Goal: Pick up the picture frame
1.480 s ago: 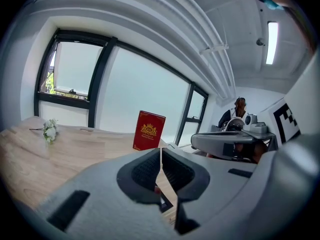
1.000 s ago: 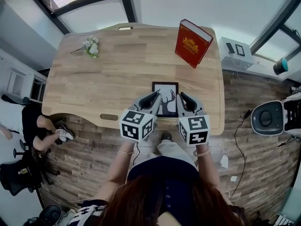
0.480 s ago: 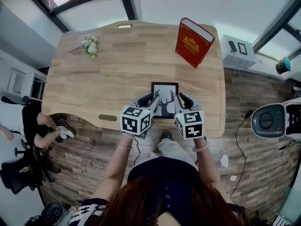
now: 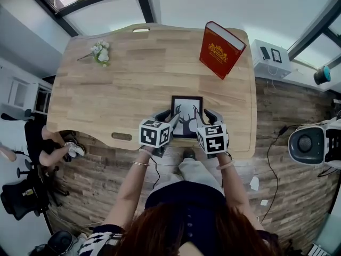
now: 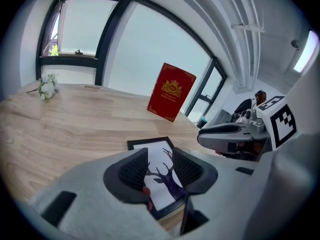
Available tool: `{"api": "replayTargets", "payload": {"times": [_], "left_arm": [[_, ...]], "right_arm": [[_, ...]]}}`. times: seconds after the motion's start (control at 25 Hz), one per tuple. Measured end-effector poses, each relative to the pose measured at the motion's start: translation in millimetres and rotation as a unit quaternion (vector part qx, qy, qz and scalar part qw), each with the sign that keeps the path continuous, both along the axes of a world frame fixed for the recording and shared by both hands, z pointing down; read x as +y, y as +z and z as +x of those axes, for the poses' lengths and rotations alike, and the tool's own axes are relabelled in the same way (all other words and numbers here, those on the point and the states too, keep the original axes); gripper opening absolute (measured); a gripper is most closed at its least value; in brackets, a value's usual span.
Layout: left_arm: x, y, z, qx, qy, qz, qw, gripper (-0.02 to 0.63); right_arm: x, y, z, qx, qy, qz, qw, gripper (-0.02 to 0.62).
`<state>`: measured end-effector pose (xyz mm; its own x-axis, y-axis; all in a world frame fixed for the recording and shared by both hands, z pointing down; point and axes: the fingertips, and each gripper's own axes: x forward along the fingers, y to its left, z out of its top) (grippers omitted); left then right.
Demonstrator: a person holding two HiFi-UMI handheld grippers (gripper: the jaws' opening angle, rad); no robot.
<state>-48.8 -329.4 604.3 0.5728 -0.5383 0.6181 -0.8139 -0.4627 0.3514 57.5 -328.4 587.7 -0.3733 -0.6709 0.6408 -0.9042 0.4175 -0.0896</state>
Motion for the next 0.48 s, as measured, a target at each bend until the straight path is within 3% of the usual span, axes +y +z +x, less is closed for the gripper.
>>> {"api": "replayTargets", "payload": {"times": [0.48], "left_arm": [[2, 60, -11, -0.023, -0.018, -0.077, 0.9966, 0.167]], "right_arm": [[-3, 49, 5, 0.013, 0.014, -0.050, 0.999, 0.103]]}}
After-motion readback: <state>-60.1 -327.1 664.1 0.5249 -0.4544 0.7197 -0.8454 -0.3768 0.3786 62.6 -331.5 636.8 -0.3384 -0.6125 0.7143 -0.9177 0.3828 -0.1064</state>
